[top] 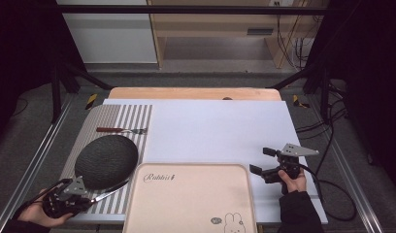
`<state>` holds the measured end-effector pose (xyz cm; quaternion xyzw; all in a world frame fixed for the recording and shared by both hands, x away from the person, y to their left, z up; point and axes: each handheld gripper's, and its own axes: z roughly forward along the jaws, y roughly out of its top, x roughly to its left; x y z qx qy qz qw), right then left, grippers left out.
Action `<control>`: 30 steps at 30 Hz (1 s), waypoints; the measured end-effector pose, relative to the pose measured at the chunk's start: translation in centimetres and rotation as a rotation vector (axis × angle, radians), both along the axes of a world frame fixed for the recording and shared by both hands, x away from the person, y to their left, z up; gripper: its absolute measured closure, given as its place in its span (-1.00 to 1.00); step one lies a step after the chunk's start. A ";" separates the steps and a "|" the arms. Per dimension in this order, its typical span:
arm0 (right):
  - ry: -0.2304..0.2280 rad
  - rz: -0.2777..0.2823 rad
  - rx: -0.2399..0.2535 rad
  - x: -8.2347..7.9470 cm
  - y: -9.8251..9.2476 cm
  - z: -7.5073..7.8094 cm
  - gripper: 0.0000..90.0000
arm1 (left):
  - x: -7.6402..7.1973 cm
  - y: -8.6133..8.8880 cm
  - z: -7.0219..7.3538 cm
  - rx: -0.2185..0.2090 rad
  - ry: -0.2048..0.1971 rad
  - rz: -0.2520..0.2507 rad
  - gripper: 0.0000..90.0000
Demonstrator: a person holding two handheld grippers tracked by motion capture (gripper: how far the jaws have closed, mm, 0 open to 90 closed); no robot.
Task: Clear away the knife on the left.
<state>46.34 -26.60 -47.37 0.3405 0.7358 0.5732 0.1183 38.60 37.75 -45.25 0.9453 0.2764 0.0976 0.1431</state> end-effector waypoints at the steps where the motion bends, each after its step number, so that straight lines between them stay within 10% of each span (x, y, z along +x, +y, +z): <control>1: -0.001 0.000 -0.001 0.0 0.0 0.0 -0.99 | 0.0 0.0 0.0 0.002 -0.002 -0.003 0.71; 30: -0.002 0.000 -0.002 0.0 -0.1 0.0 -0.99 | -1.7 -0.4 1.5 -0.061 -0.046 -0.009 0.71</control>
